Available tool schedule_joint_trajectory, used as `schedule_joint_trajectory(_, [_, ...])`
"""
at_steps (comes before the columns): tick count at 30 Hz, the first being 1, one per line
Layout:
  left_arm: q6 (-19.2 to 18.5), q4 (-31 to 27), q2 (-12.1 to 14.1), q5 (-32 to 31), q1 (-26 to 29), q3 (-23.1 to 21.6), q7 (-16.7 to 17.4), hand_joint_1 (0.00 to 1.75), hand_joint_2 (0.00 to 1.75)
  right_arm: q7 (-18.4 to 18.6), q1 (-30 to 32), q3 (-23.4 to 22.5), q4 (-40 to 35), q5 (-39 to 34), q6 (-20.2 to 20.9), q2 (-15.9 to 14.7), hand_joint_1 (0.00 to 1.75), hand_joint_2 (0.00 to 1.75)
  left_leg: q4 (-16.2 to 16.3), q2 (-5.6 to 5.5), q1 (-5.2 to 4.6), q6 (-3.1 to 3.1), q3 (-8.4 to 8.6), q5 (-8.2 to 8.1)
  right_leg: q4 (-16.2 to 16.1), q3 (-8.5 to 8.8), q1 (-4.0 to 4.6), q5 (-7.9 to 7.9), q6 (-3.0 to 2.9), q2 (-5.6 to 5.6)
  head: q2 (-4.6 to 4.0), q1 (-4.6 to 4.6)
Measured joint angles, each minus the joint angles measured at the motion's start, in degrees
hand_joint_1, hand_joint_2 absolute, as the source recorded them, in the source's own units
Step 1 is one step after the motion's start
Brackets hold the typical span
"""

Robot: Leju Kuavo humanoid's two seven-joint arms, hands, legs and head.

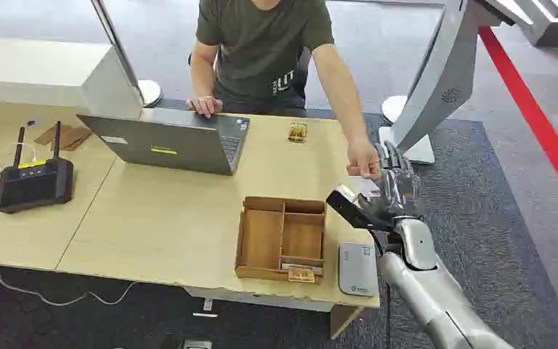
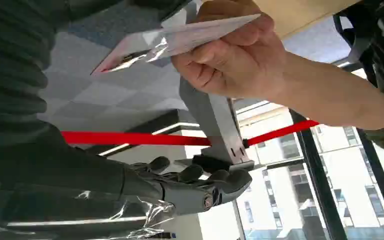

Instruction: Pass the card to the sensor for recognition and then transmit it.

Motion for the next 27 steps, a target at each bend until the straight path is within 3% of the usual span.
schedule_joint_trajectory(1, [-0.02,0.00,-0.02,-0.02,0.00,0.00,0.02,0.00,1.75,0.20,-0.07,0.02,0.13,0.24,0.00,0.02,1.64,1.75,0.00,0.00,0.00,0.00,0.00,0.00,0.00,0.00,0.00,0.00,0.00,0.00,0.00,0.00])
schedule_joint_trajectory(7, [-0.07,-0.02,-0.22,-0.61,-0.23,0.00,0.57,0.00,1.75,0.00,-0.80,0.39,1.76,1.07,-0.41,0.15,1.64,1.75,0.00,0.00,0.00,0.00,0.00,0.00,0.00,0.00,0.00,0.00,0.00,0.00,0.00,0.00])
schedule_joint_trajectory(12, [-0.07,-0.04,-0.24,-0.68,-0.29,-0.02,0.59,0.00,1.75,-0.15,-1.15,0.83,3.06,1.84,-0.44,0.20,1.75,1.75,0.00,0.00,0.00,0.00,0.00,0.00,0.00,0.00,0.00,0.00,0.00,0.00,0.00,0.00])
schedule_joint_trajectory(27, [-0.07,-0.04,-0.24,-0.55,-0.28,-0.02,0.59,0.00,1.75,0.81,-1.21,1.62,3.67,2.56,0.02,0.13,1.75,1.75,0.00,0.00,0.00,0.00,0.01,0.00,0.00,-0.01,0.00,0.00,0.00,0.00,0.00,0.00])
